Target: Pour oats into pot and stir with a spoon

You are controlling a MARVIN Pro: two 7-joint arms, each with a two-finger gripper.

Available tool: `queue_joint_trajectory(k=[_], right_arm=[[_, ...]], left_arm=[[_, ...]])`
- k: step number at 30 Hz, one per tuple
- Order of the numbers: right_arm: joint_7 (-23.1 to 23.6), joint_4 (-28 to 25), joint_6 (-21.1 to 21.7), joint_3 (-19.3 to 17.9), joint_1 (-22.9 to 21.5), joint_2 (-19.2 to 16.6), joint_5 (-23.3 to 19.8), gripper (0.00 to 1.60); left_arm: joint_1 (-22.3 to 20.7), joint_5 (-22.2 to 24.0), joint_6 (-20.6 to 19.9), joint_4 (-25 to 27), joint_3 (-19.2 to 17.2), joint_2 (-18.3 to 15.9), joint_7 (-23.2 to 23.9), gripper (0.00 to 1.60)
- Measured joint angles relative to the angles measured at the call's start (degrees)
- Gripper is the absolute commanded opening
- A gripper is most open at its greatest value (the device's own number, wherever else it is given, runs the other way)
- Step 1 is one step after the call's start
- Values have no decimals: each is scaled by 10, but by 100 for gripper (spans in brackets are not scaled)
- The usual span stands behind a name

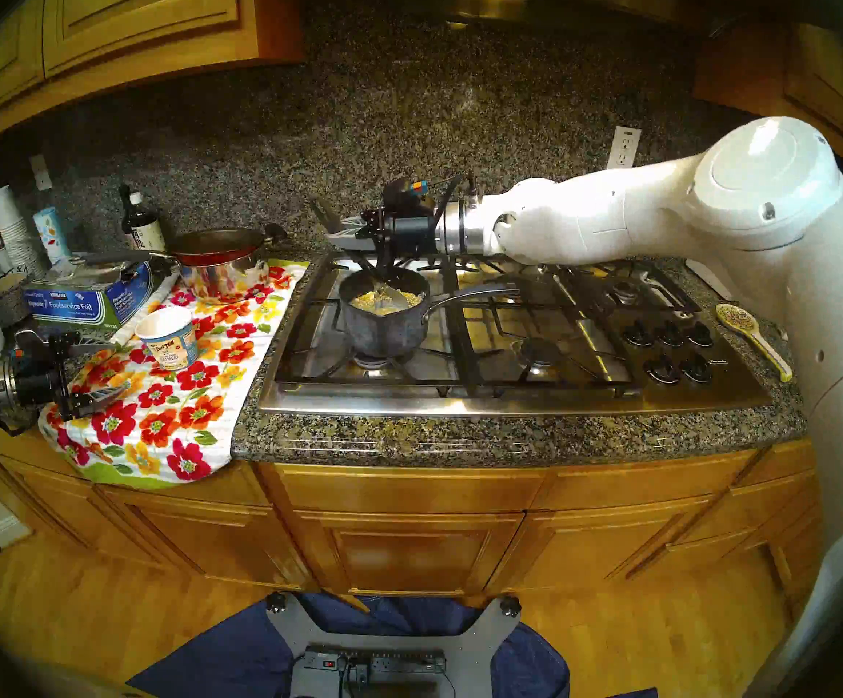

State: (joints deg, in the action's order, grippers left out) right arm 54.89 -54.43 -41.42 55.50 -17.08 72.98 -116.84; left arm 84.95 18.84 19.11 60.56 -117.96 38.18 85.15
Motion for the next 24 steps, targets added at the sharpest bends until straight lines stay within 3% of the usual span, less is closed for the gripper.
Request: queue_joint_trajectory(k=[11, 24], right_arm=[[-33, 14, 34, -4, -1, 20, -9, 0], [-44, 93, 61, -16, 20, 62, -16, 0]], left_arm=[[0, 0, 0, 0, 0, 0, 0, 160], [0, 0, 0, 0, 0, 0, 0, 160]])
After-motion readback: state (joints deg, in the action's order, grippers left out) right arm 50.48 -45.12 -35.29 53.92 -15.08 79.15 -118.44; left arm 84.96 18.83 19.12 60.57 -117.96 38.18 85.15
